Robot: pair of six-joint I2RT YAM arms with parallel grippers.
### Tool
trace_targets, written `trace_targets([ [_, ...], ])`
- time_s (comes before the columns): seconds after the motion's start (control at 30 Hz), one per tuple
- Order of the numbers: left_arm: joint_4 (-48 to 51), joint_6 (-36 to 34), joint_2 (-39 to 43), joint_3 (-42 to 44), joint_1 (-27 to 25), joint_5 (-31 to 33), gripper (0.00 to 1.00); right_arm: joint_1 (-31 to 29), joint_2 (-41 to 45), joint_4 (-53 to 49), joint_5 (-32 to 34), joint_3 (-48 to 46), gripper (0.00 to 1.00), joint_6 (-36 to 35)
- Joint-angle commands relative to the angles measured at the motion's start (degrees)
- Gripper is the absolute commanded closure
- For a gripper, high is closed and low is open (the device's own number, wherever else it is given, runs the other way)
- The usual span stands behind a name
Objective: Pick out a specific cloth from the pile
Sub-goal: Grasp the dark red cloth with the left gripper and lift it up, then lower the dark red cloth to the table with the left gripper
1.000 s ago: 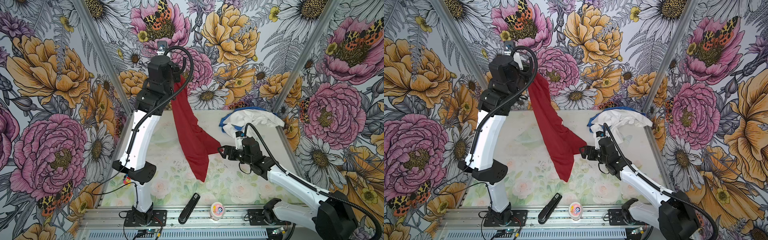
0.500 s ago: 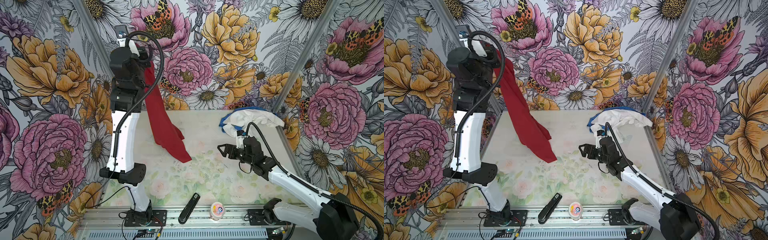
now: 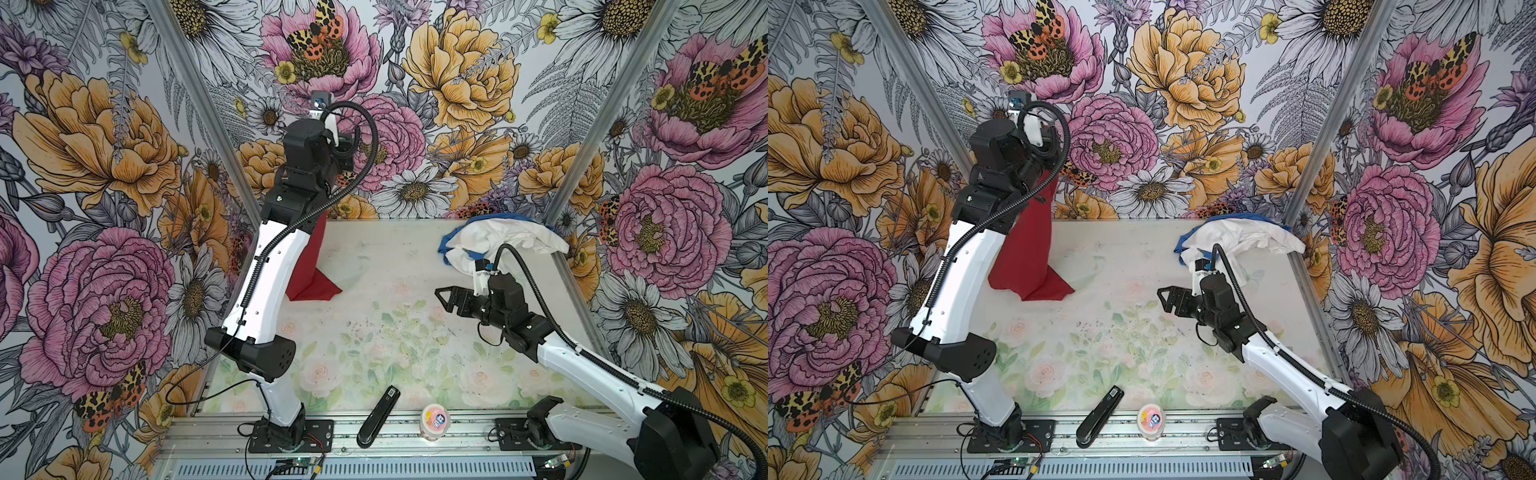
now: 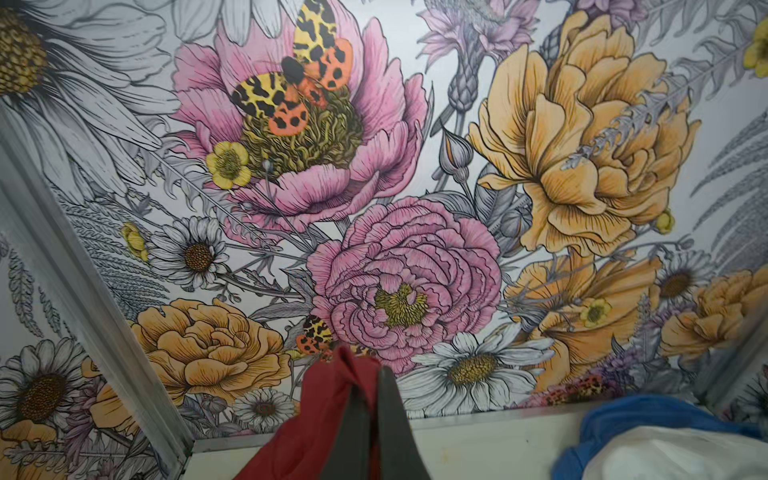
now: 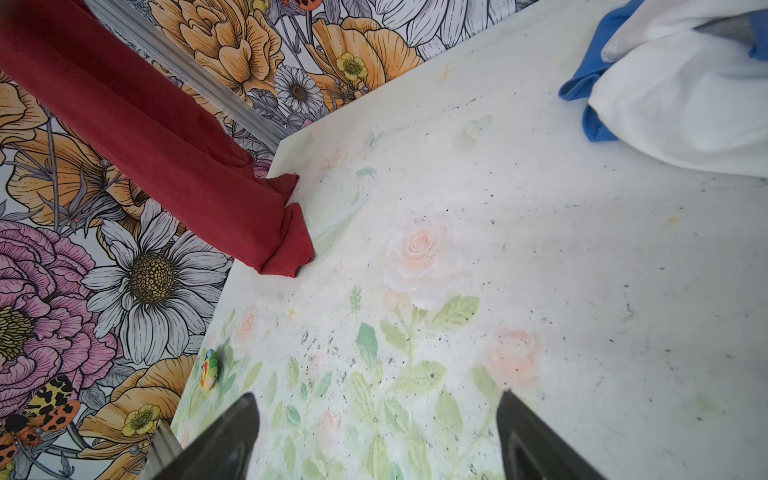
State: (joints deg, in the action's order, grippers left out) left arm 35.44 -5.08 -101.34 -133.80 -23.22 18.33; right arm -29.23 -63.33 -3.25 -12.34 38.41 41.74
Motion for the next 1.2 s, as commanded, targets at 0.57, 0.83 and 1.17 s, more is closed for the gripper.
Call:
trace_targets([
  [0.57, -4.95, 4.48, 17.23, 27.38, 11.38, 9.08, 1.0, -0.23, -6.14, 7.8, -3.35, -0.94, 0.1, 1.85],
  [0.83, -8.19, 5.32, 24.95, 39.38, 20.05, 12.97, 1.0, -0.4, -8.47, 9.14, -4.19, -0.1, 0.11, 2.55],
  [1.17, -5.36, 8.37, 27.06, 50.76, 18.49, -5.79, 1.0, -0.86, -9.88, 9.63, -5.09, 0.35, 0.11, 2.92],
])
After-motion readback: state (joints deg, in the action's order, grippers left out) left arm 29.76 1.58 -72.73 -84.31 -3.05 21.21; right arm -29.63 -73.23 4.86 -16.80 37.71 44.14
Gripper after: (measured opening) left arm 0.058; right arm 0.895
